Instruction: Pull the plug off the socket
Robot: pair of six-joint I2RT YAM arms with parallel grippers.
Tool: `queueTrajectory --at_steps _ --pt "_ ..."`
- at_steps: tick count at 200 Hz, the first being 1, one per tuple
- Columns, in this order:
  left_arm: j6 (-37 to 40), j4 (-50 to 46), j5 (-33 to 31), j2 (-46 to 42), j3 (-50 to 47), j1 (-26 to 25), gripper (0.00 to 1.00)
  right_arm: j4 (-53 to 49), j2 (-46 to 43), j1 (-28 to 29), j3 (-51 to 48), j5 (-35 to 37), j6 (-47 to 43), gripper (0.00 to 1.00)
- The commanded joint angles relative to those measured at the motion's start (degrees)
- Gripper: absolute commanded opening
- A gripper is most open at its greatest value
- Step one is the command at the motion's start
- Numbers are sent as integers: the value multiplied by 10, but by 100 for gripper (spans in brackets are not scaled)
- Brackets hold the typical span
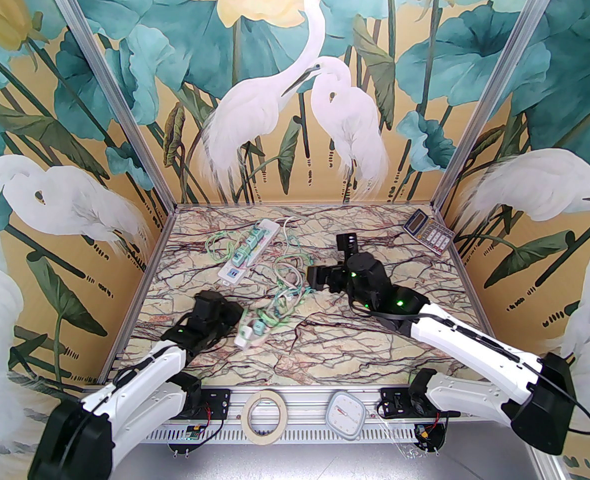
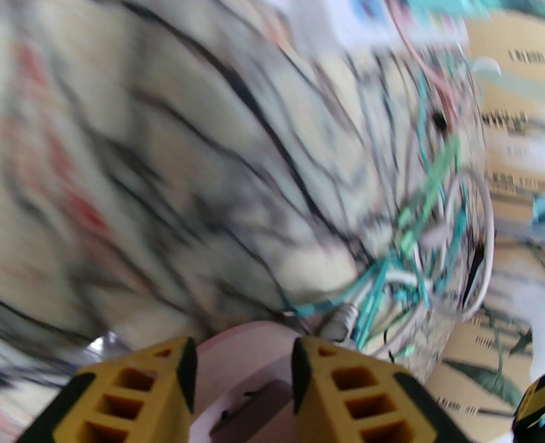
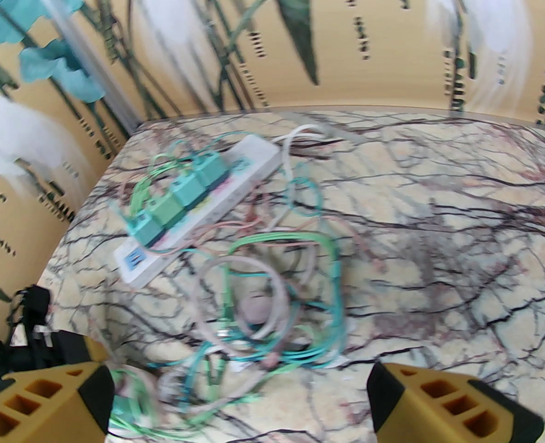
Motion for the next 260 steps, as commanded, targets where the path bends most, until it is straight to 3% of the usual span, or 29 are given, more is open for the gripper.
queueTrajectory --at_steps 1,44,100,136,164,204,260 --pt "-43 51 -41 43 29 -52 46 -24 24 35 6 14 10 99" --pt "-19 14 -54 94 75 -60 52 -52 102 155 13 81 11 99" --pt "24 -108 -150 -20 101 -59 69 -91 231 268 91 130 42 99" --pt "54 -173 -202 -98 117 -58 76 -120 318 290 167 124 52 99" --pt "66 -208 -218 -127 125 -57 77 -178 366 292 211 175 80 99" --pt "77 -216 -214 -136 127 -57 77 -194 363 279 183 202 99 99" --pt "82 -204 -195 -116 128 -57 78 -127 331 236 121 158 61 99"
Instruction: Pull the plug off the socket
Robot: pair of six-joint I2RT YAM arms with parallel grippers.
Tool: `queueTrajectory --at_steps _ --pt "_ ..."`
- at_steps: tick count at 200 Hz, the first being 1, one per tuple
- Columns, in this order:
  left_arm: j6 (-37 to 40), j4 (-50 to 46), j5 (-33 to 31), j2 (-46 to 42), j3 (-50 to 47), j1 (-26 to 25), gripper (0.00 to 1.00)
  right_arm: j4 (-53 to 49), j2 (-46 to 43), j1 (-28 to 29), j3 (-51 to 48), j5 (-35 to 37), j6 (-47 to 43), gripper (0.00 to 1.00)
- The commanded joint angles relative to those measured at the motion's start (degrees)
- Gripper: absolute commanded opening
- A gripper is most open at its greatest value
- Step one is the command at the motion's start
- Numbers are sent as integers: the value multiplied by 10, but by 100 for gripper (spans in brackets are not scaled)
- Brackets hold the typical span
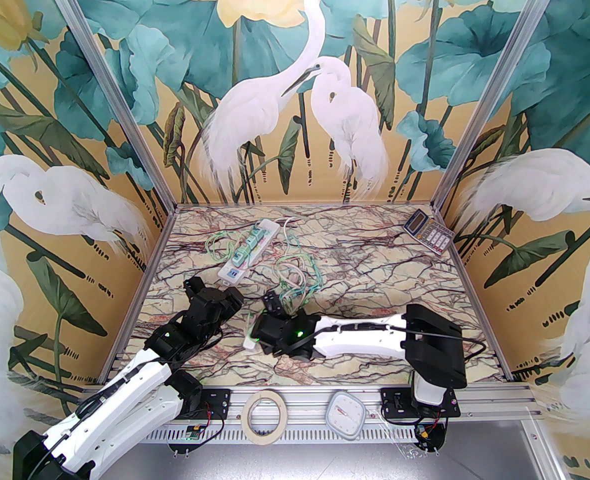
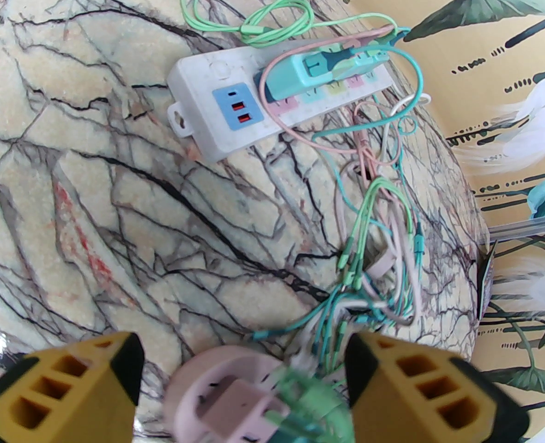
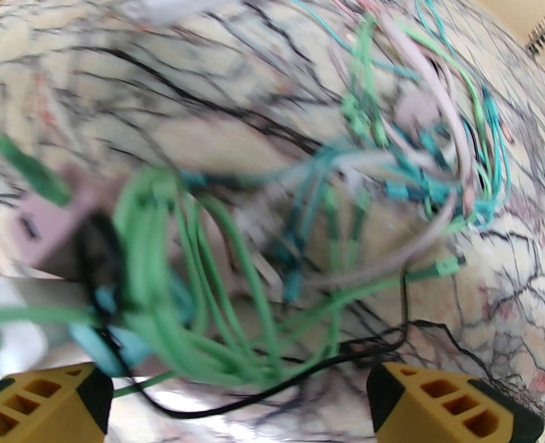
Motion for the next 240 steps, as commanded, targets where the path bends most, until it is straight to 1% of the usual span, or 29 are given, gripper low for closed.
queueTrajectory --at_steps 1,15,26,39,56,73,94,113,126,129,131,136,140,142,155,173,194,215,240 --pt "14 -7 2 12 13 0 78 25 -17 -9 -14 -2 -22 99" --pt "16 -9 5 17 17 -1 78 11 -9 -13 -3 27 -22 99" --pt "20 -10 7 20 21 0 78 -12 -2 -34 5 46 -16 99" --pt "24 -12 9 23 26 -1 78 -18 -6 -64 0 38 -18 99" --pt "33 -12 14 29 32 -1 78 20 -23 -92 -22 17 -57 99" --pt "41 -11 19 36 36 0 78 37 -28 -108 -25 18 -91 99" --pt "46 -21 19 46 40 -1 79 15 -43 -117 -10 30 -102 99" --pt "49 -27 15 45 40 -1 79 10 -87 -102 -19 13 -86 99" --pt "51 -27 11 41 41 -1 80 15 -117 -69 -27 13 -80 99" --pt "52 -27 10 41 40 0 82 17 -123 -59 -28 15 -80 99" --pt "52 -27 10 41 40 -1 86 18 -126 -52 -27 17 -80 99" --pt "54 -27 7 40 40 0 88 19 -132 -37 -27 23 -78 99" --pt "55 -28 5 39 41 -1 95 16 -135 -24 -24 29 -75 99" --pt "56 -28 4 39 41 -1 96 15 -136 -18 -22 32 -74 99" --pt "61 -31 -1 39 46 0 100 11 -132 14 -8 40 -57 99" --pt "65 -48 -12 36 53 1 100 11 -102 48 15 37 -37 99" --pt "67 -67 -21 20 57 1 100 1 -47 80 61 37 -27 99" --pt "67 -84 -32 -9 54 1 100 -25 15 83 111 35 -11 99" --pt "67 -100 -39 -42 55 1 99 -73 79 76 159 57 20 99"
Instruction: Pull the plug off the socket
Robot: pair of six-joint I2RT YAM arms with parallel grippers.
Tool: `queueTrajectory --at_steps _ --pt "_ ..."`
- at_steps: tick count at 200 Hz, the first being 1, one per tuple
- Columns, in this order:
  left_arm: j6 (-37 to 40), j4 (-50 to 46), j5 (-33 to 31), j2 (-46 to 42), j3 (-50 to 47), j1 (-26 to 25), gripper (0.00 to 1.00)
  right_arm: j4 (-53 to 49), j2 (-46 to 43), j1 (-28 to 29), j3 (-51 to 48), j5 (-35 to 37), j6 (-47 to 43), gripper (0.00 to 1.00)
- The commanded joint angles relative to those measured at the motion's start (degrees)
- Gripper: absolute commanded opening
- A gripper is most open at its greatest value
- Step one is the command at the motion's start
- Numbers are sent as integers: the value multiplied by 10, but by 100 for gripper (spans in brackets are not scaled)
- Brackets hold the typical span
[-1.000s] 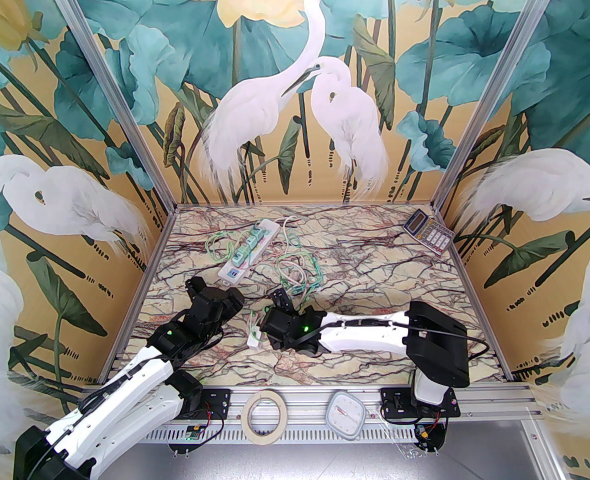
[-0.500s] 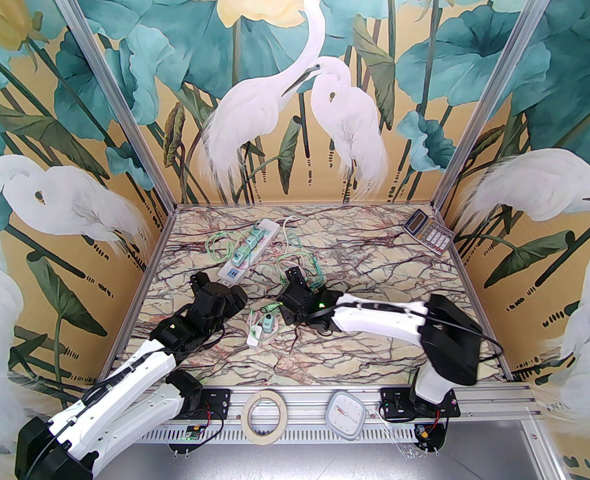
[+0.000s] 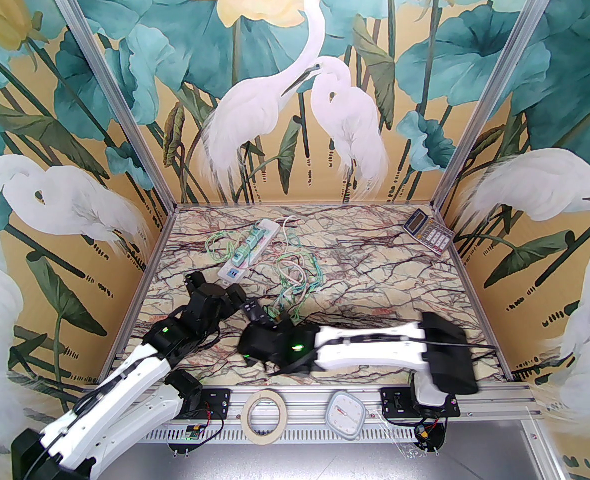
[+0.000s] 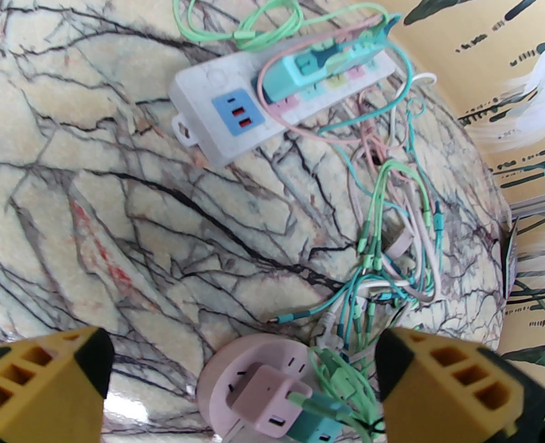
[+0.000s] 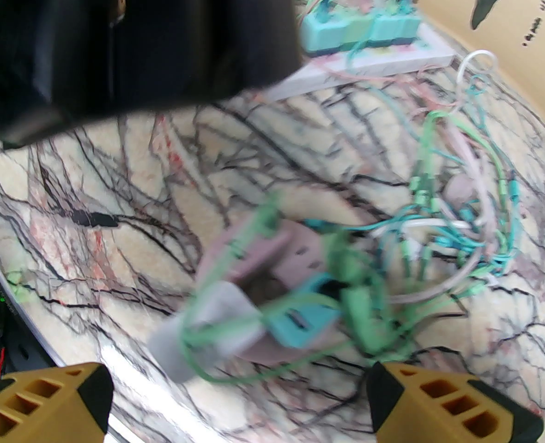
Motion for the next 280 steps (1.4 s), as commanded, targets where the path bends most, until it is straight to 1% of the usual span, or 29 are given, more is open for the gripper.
queueTrajectory --at_steps 1,29,60,75,114,137,160,181,209,225,249,280 --pt "9 -36 -24 -28 13 1 99 -63 45 -9 39 28 46 99" --pt "11 -48 -26 -44 17 2 99 -77 48 -29 15 33 88 99" --pt "13 -44 -19 -40 16 2 99 -92 9 -50 -37 59 89 99" --pt "12 -34 -14 -34 15 2 99 -100 -21 -71 -75 68 88 99" --pt "13 -15 1 -4 17 2 99 -104 -100 -138 -165 84 61 99" --pt "15 -6 3 10 19 2 99 -101 -165 -190 -218 89 45 99" --pt "15 10 9 20 13 2 100 -71 -234 -247 -272 58 25 99" --pt "18 26 21 36 15 1 100 -63 -268 -287 -302 38 13 99" --pt "30 42 27 64 27 2 99 -74 -275 -305 -307 39 2 99" --pt "34 54 35 80 30 2 99 -67 -275 -308 -304 13 -3 99" --pt "37 62 39 100 35 2 99 -76 -273 -307 -299 -4 4 99" --pt "44 77 43 111 33 2 99 -68 -291 -304 -322 -48 18 99"
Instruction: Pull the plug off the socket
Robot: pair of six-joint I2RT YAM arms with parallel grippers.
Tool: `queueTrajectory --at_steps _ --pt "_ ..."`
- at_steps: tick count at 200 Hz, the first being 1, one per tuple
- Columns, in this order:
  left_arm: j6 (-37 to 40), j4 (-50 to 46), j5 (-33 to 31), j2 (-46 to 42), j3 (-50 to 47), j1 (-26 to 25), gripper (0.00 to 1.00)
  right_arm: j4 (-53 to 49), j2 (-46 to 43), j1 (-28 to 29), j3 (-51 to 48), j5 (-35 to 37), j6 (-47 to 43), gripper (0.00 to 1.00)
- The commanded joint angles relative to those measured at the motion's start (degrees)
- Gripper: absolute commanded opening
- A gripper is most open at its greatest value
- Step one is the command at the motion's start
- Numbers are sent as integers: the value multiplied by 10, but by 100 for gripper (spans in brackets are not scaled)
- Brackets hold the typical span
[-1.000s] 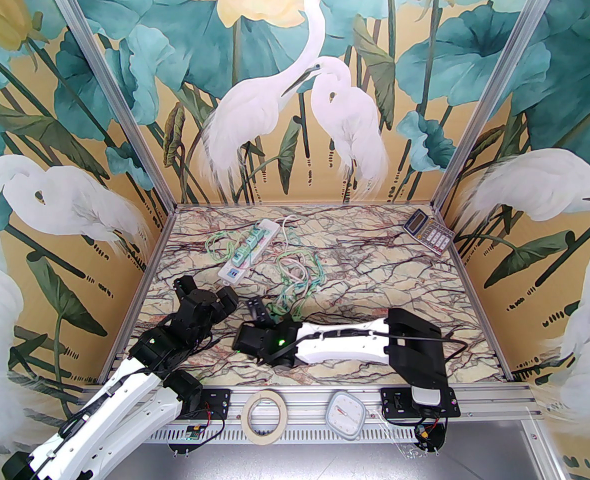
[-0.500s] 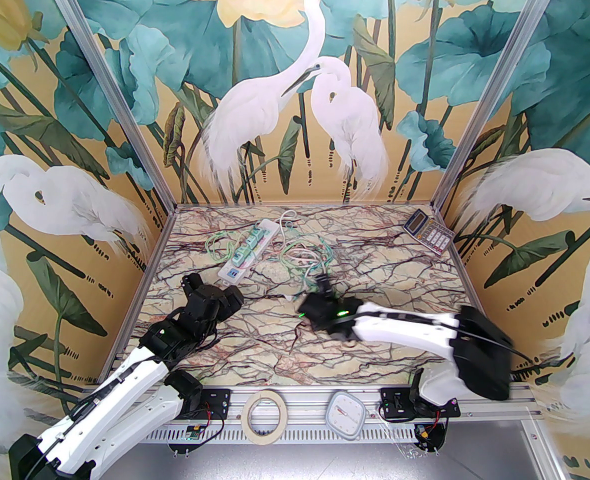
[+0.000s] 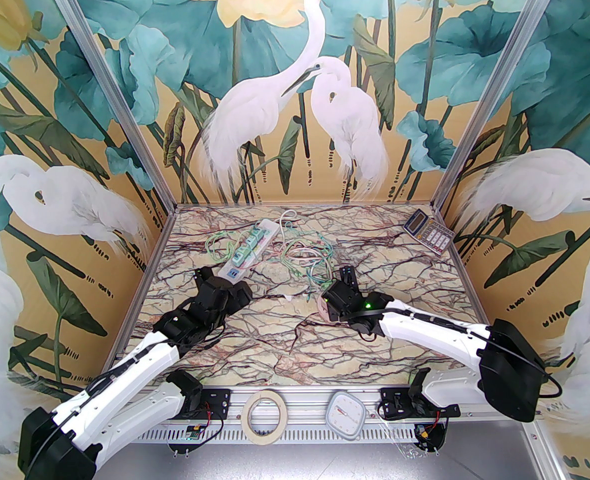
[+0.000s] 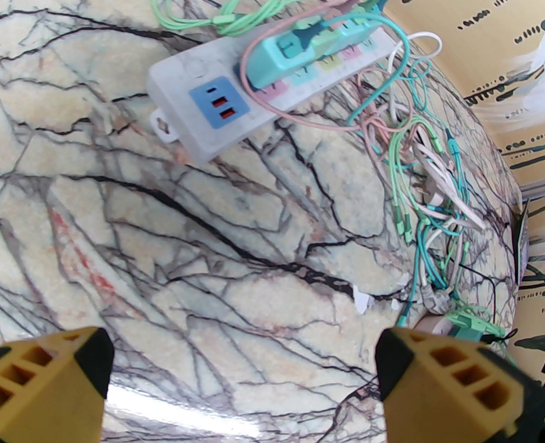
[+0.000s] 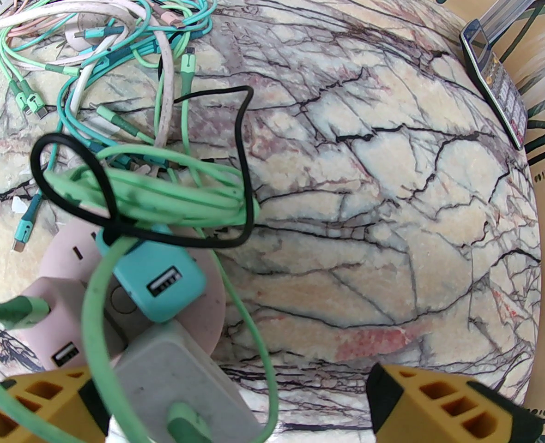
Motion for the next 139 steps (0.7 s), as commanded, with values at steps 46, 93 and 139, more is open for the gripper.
queueTrajectory --at_steps 46,93,139 --pt "16 40 24 13 2 -2 100 15 -60 30 -48 -66 25 99" --pt "12 57 28 23 -13 -2 99 -5 -73 17 -75 -72 64 99" --pt "12 76 52 55 -8 -3 99 -16 -82 -74 -93 -68 83 99"
